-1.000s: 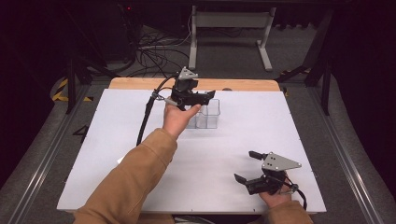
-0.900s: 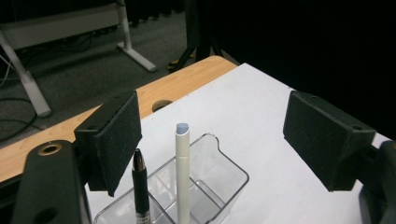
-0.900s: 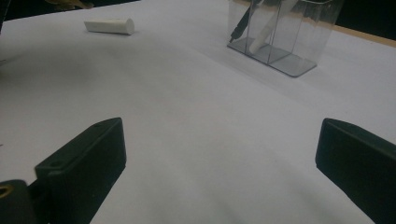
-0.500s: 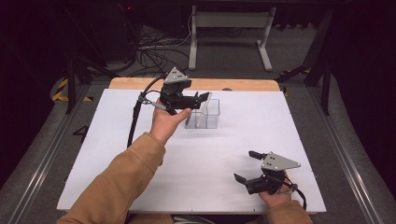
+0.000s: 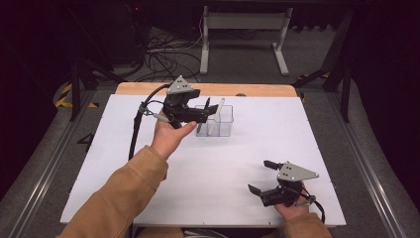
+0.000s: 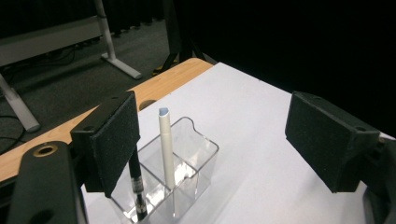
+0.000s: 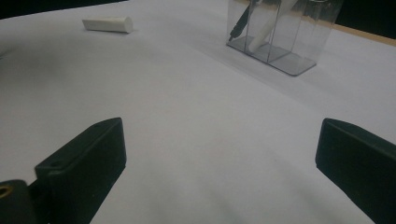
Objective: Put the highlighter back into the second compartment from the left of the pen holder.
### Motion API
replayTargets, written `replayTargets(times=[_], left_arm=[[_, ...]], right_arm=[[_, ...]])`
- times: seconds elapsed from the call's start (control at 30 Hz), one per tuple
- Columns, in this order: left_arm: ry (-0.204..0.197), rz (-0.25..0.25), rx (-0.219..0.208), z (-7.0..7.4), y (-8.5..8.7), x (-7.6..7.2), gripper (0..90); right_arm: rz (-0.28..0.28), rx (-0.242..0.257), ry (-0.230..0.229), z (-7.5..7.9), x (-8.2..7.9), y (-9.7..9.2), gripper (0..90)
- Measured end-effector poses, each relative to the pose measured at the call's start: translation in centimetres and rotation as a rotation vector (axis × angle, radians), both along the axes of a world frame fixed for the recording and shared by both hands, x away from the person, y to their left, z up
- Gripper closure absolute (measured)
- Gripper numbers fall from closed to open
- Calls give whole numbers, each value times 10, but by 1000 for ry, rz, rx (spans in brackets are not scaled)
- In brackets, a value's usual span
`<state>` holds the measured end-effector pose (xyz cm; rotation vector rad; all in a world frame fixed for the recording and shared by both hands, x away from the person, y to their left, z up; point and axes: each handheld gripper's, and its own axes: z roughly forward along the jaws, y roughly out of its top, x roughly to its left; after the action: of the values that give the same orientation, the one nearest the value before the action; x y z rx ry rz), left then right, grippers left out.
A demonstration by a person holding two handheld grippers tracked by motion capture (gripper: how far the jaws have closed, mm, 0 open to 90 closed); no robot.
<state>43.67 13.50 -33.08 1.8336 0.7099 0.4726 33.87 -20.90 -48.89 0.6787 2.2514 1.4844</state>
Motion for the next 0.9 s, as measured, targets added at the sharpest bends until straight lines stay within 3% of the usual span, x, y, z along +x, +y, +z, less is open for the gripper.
replayTargets(times=[0.17,0.27,0.53,0.73,0.9], left_arm=[[-10,20,53,-1,12,-13,192],[17,31,60,-3,18,-17,202],[36,3,130,-6,32,-32,211],[39,8,219,-15,44,-46,224],[72,4,277,-24,54,-53,231]], right_arm=[[-4,-4,1,0,0,1,25],[-7,-11,-2,-1,0,2,24],[-4,-21,-1,0,1,2,14],[0,-21,0,0,1,2,9],[10,-31,-1,0,2,3,6]])
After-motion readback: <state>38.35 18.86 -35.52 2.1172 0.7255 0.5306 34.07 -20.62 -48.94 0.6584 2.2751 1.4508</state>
